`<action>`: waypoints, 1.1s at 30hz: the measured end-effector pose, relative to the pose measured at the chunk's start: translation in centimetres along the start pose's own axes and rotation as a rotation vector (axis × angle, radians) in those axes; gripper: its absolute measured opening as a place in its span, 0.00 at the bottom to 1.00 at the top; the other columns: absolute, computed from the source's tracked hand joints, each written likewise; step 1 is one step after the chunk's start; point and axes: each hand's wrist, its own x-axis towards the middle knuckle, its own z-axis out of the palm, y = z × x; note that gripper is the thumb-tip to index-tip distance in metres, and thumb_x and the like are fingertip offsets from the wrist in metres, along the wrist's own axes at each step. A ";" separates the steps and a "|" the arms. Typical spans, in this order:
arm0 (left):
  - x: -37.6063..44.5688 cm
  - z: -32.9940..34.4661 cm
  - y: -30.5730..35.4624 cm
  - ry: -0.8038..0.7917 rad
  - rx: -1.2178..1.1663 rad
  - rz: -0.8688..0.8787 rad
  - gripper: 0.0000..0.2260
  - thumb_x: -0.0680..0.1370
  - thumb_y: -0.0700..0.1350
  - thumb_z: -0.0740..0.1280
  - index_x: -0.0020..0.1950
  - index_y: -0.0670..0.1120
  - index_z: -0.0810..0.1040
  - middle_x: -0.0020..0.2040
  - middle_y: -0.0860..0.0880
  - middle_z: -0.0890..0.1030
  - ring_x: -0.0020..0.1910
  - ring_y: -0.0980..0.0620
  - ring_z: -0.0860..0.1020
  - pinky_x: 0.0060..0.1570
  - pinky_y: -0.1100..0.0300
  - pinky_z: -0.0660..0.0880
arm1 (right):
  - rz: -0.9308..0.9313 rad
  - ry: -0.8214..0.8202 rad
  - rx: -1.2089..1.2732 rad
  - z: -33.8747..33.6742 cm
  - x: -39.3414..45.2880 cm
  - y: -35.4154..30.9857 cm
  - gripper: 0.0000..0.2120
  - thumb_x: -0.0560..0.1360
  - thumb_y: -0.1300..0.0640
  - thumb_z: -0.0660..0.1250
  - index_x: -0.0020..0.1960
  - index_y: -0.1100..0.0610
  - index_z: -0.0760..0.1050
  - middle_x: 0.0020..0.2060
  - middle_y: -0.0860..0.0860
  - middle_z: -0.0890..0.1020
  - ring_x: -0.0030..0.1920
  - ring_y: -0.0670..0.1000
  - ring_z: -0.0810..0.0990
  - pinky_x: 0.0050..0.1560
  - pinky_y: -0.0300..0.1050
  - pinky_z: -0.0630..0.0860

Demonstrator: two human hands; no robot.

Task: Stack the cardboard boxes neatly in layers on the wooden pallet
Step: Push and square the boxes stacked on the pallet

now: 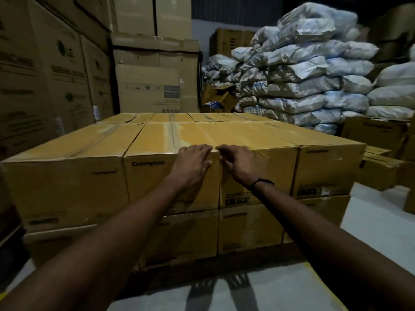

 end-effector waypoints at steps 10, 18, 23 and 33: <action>-4.4 -5.8 -8.8 -0.140 0.167 -0.106 0.38 0.80 0.69 0.59 0.84 0.53 0.51 0.84 0.48 0.55 0.83 0.47 0.51 0.79 0.42 0.39 | -0.074 -0.182 -0.033 -0.7 1.1 -3.8 0.24 0.79 0.46 0.56 0.72 0.50 0.74 0.65 0.51 0.81 0.63 0.55 0.79 0.67 0.58 0.73; -7.6 -9.3 -16.9 -0.307 0.182 -0.238 0.42 0.75 0.74 0.57 0.83 0.56 0.52 0.84 0.49 0.55 0.81 0.44 0.57 0.78 0.38 0.55 | -0.091 -0.251 -0.251 1.8 2.2 -3.4 0.31 0.83 0.34 0.51 0.78 0.49 0.64 0.75 0.51 0.71 0.74 0.54 0.69 0.74 0.58 0.63; -8.4 -7.3 -16.8 -0.173 0.136 -0.196 0.35 0.79 0.70 0.58 0.82 0.56 0.58 0.81 0.50 0.64 0.77 0.47 0.65 0.72 0.43 0.64 | -0.115 -0.242 -0.285 2.0 1.8 -2.8 0.34 0.82 0.33 0.47 0.78 0.54 0.63 0.75 0.55 0.71 0.74 0.56 0.69 0.75 0.58 0.63; -8.2 -6.4 -17.6 -0.096 0.125 -0.164 0.36 0.78 0.69 0.60 0.81 0.54 0.60 0.79 0.50 0.67 0.74 0.47 0.69 0.71 0.43 0.66 | -0.163 -0.265 -0.315 1.8 1.9 -2.7 0.37 0.81 0.33 0.43 0.77 0.57 0.64 0.74 0.57 0.72 0.72 0.58 0.71 0.72 0.60 0.66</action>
